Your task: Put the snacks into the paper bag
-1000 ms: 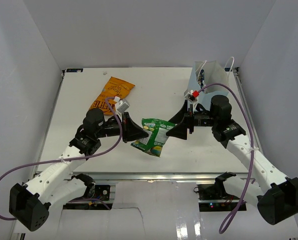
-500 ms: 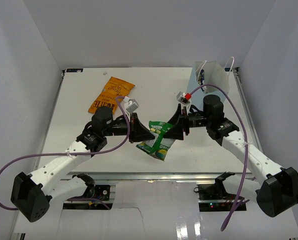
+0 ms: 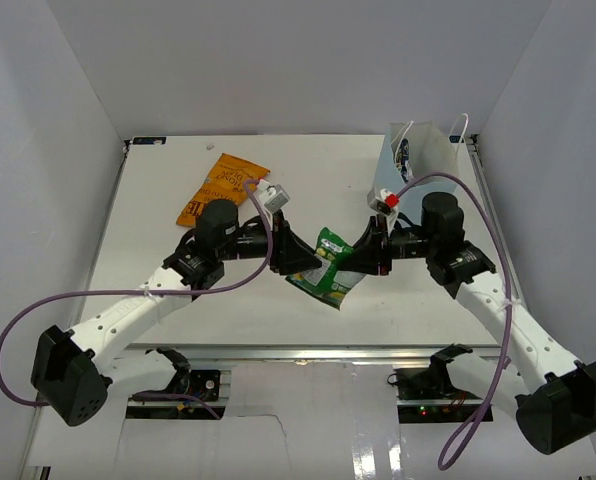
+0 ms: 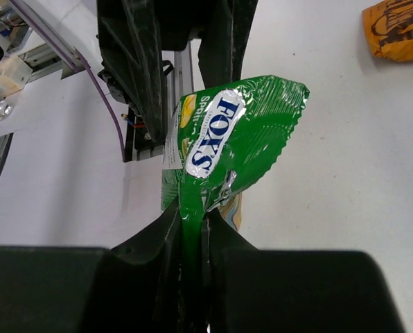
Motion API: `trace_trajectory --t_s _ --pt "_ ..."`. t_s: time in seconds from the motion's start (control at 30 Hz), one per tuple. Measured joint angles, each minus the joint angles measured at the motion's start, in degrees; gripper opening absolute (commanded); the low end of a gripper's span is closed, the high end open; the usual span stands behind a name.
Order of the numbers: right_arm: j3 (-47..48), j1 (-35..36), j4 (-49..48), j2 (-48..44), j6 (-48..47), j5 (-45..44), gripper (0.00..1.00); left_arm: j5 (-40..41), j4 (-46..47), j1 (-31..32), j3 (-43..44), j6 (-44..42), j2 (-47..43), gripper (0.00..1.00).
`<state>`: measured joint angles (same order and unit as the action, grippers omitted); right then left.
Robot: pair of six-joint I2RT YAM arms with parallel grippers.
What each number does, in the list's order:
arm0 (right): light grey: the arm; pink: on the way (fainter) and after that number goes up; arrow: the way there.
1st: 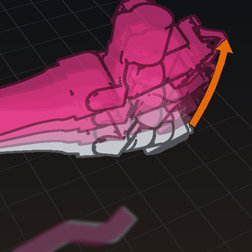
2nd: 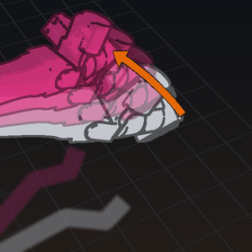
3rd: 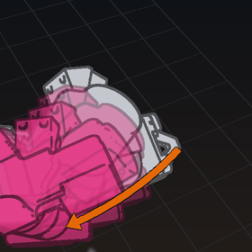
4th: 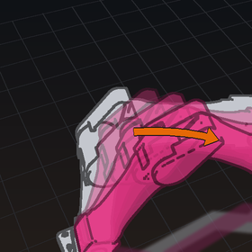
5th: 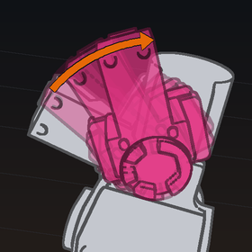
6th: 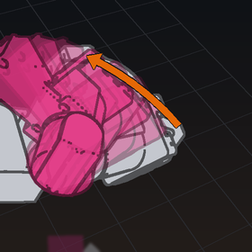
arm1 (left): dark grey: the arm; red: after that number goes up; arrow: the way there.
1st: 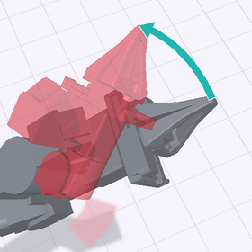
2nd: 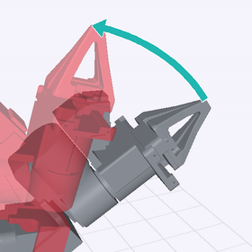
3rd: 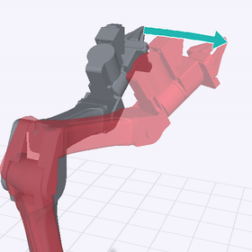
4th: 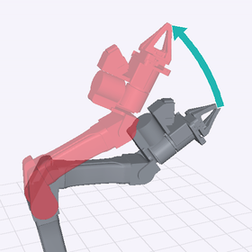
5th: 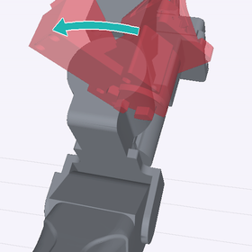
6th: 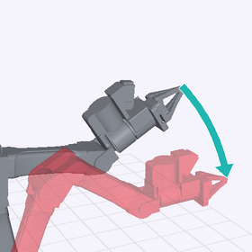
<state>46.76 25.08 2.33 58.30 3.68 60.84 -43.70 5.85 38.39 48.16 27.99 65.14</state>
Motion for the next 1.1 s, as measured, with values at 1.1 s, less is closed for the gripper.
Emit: trace_trajectory --t_s 1.1 --pt "49.29 -26.14 17.35 12.55 -11.37 -39.12 0.08 39.1 -23.17 0.13 -4.74 -20.06 -21.7 0.98"
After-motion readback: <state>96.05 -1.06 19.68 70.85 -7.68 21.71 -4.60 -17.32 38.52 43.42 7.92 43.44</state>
